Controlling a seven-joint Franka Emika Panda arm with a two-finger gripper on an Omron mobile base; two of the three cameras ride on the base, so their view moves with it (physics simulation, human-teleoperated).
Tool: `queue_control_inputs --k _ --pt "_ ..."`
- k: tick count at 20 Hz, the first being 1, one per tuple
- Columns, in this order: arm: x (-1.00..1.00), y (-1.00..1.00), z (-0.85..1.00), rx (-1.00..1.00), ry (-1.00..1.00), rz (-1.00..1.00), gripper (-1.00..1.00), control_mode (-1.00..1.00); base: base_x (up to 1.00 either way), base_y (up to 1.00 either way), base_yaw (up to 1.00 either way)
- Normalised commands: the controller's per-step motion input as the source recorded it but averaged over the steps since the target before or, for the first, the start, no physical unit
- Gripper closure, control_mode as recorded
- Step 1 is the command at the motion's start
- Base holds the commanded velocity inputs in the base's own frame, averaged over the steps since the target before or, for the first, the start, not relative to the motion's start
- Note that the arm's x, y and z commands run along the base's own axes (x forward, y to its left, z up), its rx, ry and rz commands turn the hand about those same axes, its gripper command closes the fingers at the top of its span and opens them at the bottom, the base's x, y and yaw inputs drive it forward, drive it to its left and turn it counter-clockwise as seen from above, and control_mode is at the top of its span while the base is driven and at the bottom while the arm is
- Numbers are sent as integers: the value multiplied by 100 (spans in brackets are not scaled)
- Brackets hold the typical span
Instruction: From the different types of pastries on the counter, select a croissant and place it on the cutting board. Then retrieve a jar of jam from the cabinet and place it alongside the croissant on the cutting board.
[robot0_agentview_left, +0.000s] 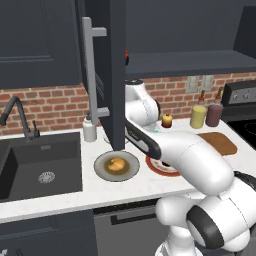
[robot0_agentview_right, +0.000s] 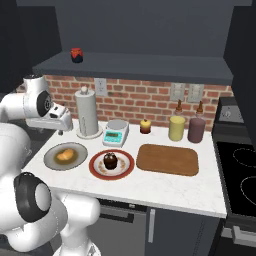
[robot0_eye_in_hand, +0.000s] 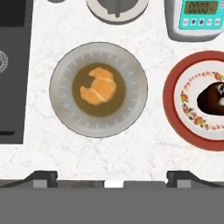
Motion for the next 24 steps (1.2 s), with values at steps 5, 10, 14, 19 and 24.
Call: queue_control_inputs --k 5,10,14,19,24 --pt "0 0 -2 0 1 0 -100 -100 0 0 0" --pt "0 -2 -42 1 0 0 -100 -100 0 0 0" --pt "-2 -8 -52 1 0 -1 -100 -100 0 0 0" --pt "-2 -6 -46 2 0 -3 -100 -100 0 0 0" --pt "0 -1 -49 3 0 -5 -100 -100 0 0 0"
